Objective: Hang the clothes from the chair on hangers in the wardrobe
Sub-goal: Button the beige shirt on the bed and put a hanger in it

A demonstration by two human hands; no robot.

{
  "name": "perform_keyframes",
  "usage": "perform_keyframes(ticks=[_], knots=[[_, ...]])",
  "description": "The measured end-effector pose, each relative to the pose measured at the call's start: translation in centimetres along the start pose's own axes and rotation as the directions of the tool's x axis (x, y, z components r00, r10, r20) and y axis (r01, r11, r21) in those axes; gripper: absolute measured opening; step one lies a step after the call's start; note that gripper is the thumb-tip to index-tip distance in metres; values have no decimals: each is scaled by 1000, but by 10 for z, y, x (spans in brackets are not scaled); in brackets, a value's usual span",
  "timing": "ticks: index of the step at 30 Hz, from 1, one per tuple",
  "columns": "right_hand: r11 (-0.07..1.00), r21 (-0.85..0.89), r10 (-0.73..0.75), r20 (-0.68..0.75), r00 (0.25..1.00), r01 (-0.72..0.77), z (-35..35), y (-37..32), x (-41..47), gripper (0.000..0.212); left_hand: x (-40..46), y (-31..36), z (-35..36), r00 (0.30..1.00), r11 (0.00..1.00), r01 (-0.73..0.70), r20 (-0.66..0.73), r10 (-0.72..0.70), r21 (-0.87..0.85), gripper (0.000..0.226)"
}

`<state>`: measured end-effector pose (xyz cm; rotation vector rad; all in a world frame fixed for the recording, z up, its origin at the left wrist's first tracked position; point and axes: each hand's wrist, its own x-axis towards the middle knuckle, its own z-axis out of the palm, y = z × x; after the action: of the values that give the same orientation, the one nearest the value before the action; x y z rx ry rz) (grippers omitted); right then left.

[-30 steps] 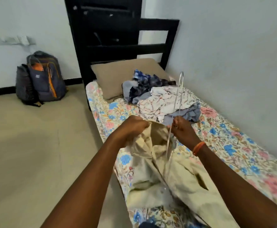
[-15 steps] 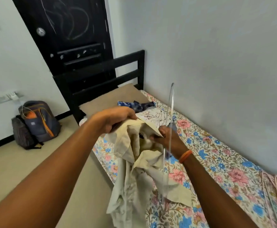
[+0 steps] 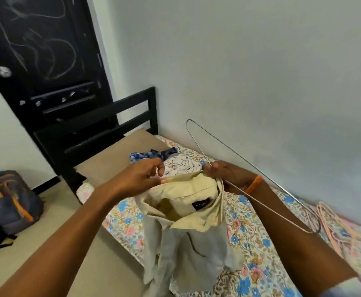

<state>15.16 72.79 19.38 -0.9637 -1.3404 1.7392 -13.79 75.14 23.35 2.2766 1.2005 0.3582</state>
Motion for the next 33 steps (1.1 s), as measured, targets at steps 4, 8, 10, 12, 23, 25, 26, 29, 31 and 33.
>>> perform_keyframes(ticks=[4, 8, 10, 12, 23, 25, 26, 29, 31, 33], knots=[[996, 37, -82, -114, 990, 87, 27, -13, -2, 25, -1, -16, -5, 973, 962, -222, -34, 230, 161, 11], [989, 13, -147, -107, 983, 150, 38, -35, -12, 41, -2, -21, -11, 920, 881, -366, -26, 391, 299, 32], [989, -3, -150, -115, 982, 151, 38, -43, -22, 36, 4, -21, -11, 854, 760, -444, -34, 520, 474, 50], [991, -25, -135, -199, 971, 133, 39, -49, -35, 28, 15, -19, -9, 772, 646, -457, -87, 629, 611, 43], [997, -67, -77, -609, 789, 45, 47, -9, -95, 34, 40, 36, -6, 492, 620, -573, -380, 783, 536, 14], [997, -72, -74, -655, 752, 35, 52, -5, -101, 35, 35, 49, 2, 544, 683, -569, -413, 730, 458, 14], [995, -97, -71, -700, 711, 5, 55, -4, -103, 41, 33, 55, 6, 574, 716, -562, -428, 698, 415, 11], [957, -260, -149, -825, 546, -132, 65, -5, -103, 50, 25, 76, 15, 691, 820, -521, -447, 568, 236, 13], [936, -311, -217, -877, 430, -163, 71, -3, -101, 48, 23, 92, 17, 724, 853, -484, -457, 516, 196, 19], [946, -307, -257, -908, 331, -109, 78, 3, -103, 46, 23, 106, 17, 726, 859, -464, -463, 508, 215, 22]])
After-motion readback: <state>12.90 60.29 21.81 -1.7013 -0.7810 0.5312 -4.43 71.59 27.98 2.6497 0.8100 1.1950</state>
